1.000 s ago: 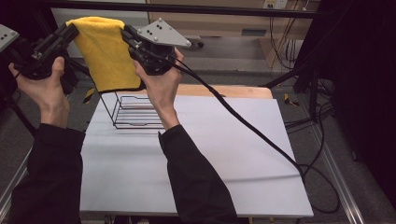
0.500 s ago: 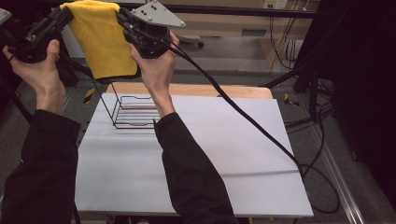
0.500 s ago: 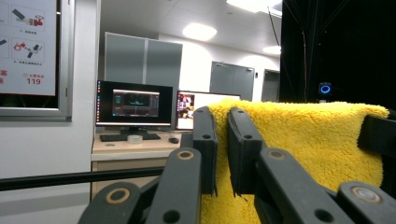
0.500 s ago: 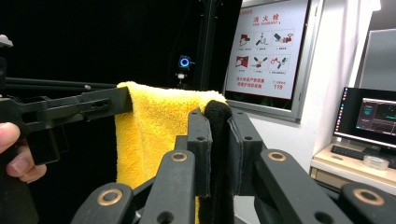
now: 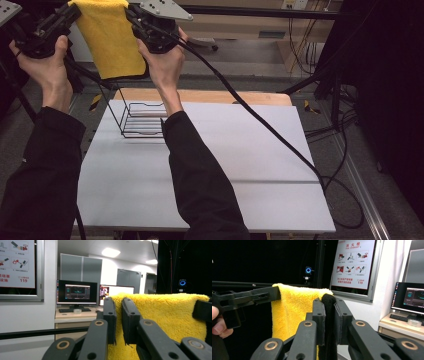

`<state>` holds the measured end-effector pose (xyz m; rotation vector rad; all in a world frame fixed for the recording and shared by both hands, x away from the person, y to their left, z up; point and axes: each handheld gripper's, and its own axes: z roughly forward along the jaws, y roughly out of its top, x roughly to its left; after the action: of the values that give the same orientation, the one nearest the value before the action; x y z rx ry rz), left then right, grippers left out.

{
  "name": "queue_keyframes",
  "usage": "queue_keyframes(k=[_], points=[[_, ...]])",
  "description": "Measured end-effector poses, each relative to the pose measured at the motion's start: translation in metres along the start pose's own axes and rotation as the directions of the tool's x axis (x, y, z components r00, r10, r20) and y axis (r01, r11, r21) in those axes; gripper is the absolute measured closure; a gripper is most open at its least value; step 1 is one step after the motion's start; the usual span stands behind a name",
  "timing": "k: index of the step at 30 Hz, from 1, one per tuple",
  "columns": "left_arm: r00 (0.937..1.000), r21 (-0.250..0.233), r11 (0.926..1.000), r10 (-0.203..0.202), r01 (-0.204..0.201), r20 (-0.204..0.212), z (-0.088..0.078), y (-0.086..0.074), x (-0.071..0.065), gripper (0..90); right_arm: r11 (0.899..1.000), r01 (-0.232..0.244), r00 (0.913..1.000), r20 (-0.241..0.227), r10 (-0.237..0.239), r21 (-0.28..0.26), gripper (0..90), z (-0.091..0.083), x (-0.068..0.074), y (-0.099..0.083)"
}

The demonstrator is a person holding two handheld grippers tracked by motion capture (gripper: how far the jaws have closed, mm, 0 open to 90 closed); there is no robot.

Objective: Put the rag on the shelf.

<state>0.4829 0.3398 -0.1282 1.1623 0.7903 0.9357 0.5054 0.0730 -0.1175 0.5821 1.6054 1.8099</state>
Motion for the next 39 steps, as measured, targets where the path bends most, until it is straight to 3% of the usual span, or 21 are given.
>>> queue_keyframes(k=[4,9,16,24,29,39], points=[[0.9996,0.006,0.9996,0.028,-0.028,-0.003,0.006,-0.001,0.001,82.6,1.000,-0.012,0.9999,-0.001,0.012,0.002,81.2,0.006,-0.007,-0.002],[0.9997,0.018,0.9995,0.025,-0.025,-0.002,0.009,-0.009,0.008,82.6,1.000,0.008,0.9999,-0.011,-0.008,0.013,81.2,0.010,-0.009,-0.008],[0.9998,0.036,0.9992,0.019,-0.019,0.002,0.003,-0.019,0.016,82.6,0.999,-0.006,0.9997,-0.022,0.007,0.049,81.1,0.018,-0.007,-0.021],[0.9990,0.066,0.9972,0.033,-0.035,0.028,0.002,-0.029,0.010,82.6,0.997,-0.020,0.9997,-0.014,0.021,0.073,81.1,0.011,-0.011,-0.034],[0.9982,0.093,0.9950,0.033,-0.037,0.049,0.003,-0.042,0.006,82.6,0.995,0.002,1.0000,-0.001,-0.001,0.096,81.1,0.003,-0.015,-0.039],[0.9946,0.116,0.9914,0.050,-0.061,0.091,-0.015,-0.058,0.001,82.6,0.993,-0.013,0.9997,-0.020,0.015,0.121,80.9,-0.013,-0.014,-0.058]])
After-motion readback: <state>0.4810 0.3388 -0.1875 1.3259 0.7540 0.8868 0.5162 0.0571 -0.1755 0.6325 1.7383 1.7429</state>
